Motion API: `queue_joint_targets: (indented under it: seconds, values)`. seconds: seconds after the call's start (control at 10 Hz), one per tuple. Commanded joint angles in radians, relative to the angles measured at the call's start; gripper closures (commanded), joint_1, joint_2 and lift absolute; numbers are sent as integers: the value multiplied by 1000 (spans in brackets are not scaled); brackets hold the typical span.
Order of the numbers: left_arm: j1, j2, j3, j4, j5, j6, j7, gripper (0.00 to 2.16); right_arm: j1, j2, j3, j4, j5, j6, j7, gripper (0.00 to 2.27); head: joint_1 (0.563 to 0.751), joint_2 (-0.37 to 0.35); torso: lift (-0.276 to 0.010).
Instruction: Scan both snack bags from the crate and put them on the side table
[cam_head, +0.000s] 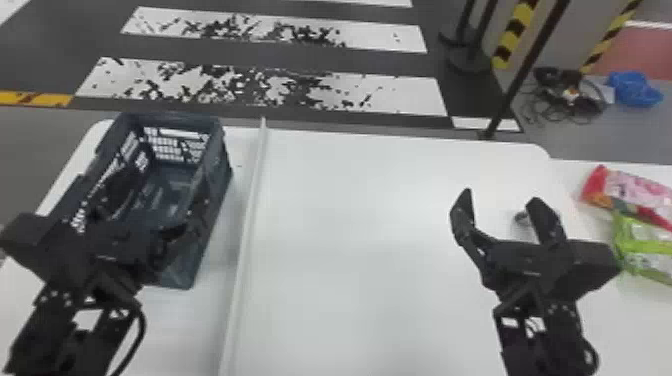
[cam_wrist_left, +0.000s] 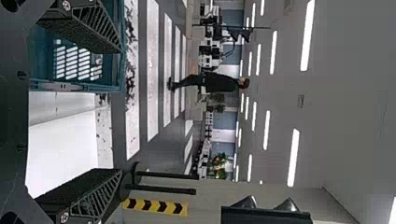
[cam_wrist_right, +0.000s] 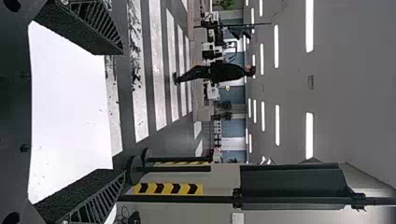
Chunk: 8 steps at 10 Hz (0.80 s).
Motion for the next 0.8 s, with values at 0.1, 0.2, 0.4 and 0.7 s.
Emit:
queue_joint_targets:
  seconds: [0.1, 0.2, 0.4, 0.7]
  values:
    - [42, -15, 12, -34, -6, -13, 3, 87, 13, -6, 19, -14, 4, 0, -3, 19, 695, -65, -87]
    - [51, -18, 15, -39, -7, -16, 6, 87, 13, -6, 26, -17, 4, 3, -8, 19, 695, -58, -87]
    - [59, -23, 16, -43, -10, -19, 9, 87, 27, -8, 24, -24, 5, 3, -11, 19, 695, -46, -87]
    - [68, -29, 15, -50, -15, -19, 9, 87, 33, -9, 26, -34, 5, 3, -14, 19, 695, -49, -87]
